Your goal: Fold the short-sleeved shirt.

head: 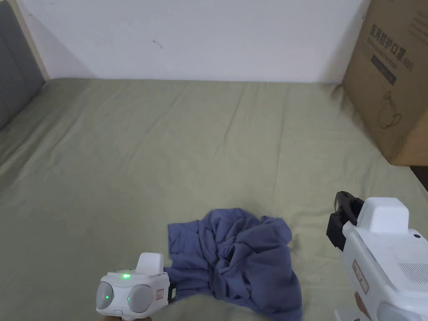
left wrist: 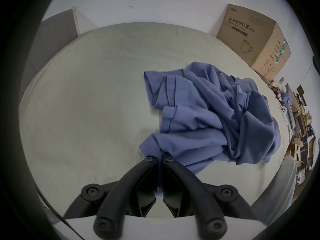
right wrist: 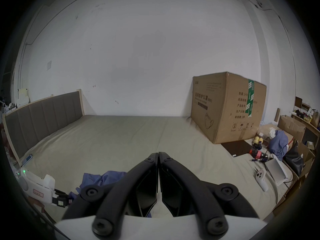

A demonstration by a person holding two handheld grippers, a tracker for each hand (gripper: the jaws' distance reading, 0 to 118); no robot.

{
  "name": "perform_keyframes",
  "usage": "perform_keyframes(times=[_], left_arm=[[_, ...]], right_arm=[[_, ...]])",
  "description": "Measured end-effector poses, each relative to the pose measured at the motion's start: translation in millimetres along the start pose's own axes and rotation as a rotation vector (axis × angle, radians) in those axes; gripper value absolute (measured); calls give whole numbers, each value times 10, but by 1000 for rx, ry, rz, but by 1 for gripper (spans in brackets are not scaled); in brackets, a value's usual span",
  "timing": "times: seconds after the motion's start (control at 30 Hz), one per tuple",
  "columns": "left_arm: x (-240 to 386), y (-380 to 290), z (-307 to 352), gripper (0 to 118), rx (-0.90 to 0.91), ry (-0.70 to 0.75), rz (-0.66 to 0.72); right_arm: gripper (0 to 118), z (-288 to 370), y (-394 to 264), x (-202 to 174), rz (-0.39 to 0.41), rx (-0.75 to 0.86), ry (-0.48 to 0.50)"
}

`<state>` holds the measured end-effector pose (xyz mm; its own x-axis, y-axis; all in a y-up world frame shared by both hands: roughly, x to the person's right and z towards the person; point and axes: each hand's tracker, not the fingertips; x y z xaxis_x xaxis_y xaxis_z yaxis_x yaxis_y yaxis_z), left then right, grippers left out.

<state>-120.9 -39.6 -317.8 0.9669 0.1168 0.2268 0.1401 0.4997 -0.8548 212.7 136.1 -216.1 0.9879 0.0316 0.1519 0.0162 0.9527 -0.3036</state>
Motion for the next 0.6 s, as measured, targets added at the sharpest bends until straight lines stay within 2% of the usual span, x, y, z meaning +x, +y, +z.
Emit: perform_keyframes(times=[0.13, 0.17, 0.2, 0.23, 0.27, 0.3, 0.33, 0.37, 0.43, 0.53, 0.6], left_arm=[[-4, 27, 231, 2, 86, -6, -31], [-19, 41, 308, 2, 110, -23, -27], [-38, 54, 367, 2, 127, -36, -24], [-48, 70, 432, 2, 140, -56, -21], [-56, 85, 483, 2, 154, -73, -15], [-61, 95, 515, 2, 157, -78, -12], [-74, 114, 536, 2, 158, -82, -11], [-71, 119, 542, 2, 161, -84, -10], [-73, 118, 534, 2, 164, -91, -6], [-90, 109, 494, 2, 154, -91, 0], [-122, 109, 471, 2, 146, -96, 12]], right_arm=[[7, -428, -93, 32, -10, -143, 54], [10, -642, -126, 38, -10, -192, 77], [19, -806, -153, 42, -11, -239, 83], [37, -987, -191, 43, -21, -295, 110], [65, -1178, -240, 46, -26, -349, 122], [84, -1343, -288, 48, -48, -383, 132], [96, -1524, -351, 32, -41, -423, 131], [100, -1676, -413, 16, -27, -455, 141], [100, -1963, -531, -23, -17, -521, 131], [99, -2290, -732, -72, -8, -640, 166], [90, -2426, -855, -120, 11, -690, 159]])
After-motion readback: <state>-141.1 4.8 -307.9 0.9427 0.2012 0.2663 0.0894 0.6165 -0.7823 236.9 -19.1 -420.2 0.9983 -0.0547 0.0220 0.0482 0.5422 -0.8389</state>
